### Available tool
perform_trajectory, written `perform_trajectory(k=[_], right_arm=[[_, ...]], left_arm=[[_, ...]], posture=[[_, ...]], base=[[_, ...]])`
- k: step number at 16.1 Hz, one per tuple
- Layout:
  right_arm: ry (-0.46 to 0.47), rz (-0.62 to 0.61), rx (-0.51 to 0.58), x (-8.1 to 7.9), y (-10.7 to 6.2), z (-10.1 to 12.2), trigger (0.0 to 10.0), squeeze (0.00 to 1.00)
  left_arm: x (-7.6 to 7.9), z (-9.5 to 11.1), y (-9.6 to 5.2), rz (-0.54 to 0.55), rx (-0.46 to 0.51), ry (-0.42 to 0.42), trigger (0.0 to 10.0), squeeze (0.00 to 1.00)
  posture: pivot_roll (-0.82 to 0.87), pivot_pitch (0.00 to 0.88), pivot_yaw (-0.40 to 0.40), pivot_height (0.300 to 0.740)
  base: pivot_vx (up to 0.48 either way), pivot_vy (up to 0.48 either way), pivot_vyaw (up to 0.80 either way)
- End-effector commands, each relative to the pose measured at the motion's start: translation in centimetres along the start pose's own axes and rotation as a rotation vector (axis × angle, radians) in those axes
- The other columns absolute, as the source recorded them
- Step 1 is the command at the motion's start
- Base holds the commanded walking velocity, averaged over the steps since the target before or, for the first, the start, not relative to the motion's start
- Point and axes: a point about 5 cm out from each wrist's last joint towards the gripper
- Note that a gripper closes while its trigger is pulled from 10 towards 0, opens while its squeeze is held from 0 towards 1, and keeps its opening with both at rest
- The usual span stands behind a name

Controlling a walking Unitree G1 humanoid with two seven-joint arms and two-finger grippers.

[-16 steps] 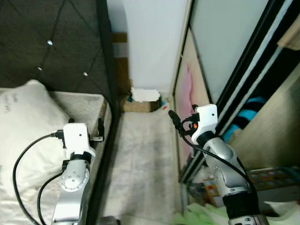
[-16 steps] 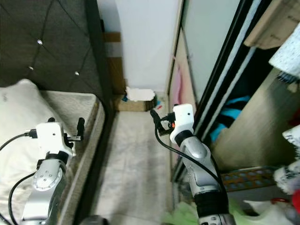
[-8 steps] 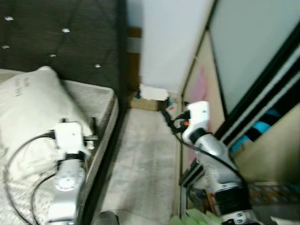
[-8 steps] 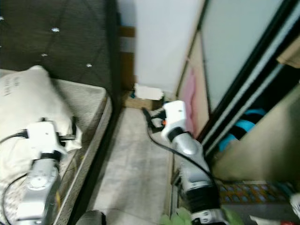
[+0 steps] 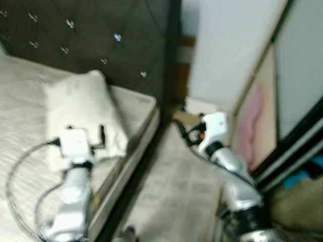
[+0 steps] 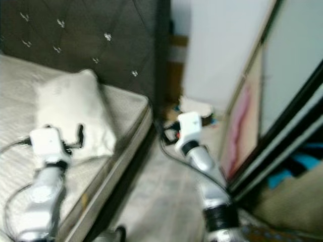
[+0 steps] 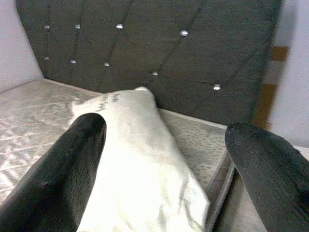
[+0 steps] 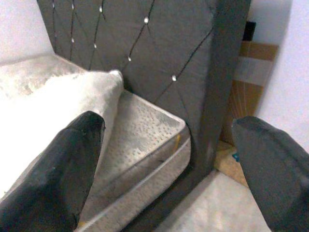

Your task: Clean up the room

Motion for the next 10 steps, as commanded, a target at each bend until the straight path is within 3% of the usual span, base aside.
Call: perform_trajectory(k=[1,10], right_arm=[[0.004,0.013,0.028,-0.41,0.32,0.63,10.0,0.00],[0.005,0.012,0.032,-0.40,0.30,0.64,10.0,0.00]], left_arm=[[-0.61,0.06,0.06,0.010,0.002,0.016,10.0,0.00],[-0.62,0.47,0.14,-0.013,0.029,0.009,10.0,0.00]], posture=[[-0.06,0.000,-0.035,0.740],[-0.06,0.000,-0.032,0.740]], base=[[0.000,0.000,0.80],[0.000,0.000,0.80]])
Point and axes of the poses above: a point about 5 cm out from each wrist's last joint towards the gripper, its own y axis pointing out of the wrist towards the gripper, its own z axis along the axis of the wrist's last joint, x = y × z, and after that the axes turned 13 degrees about y, right-handed
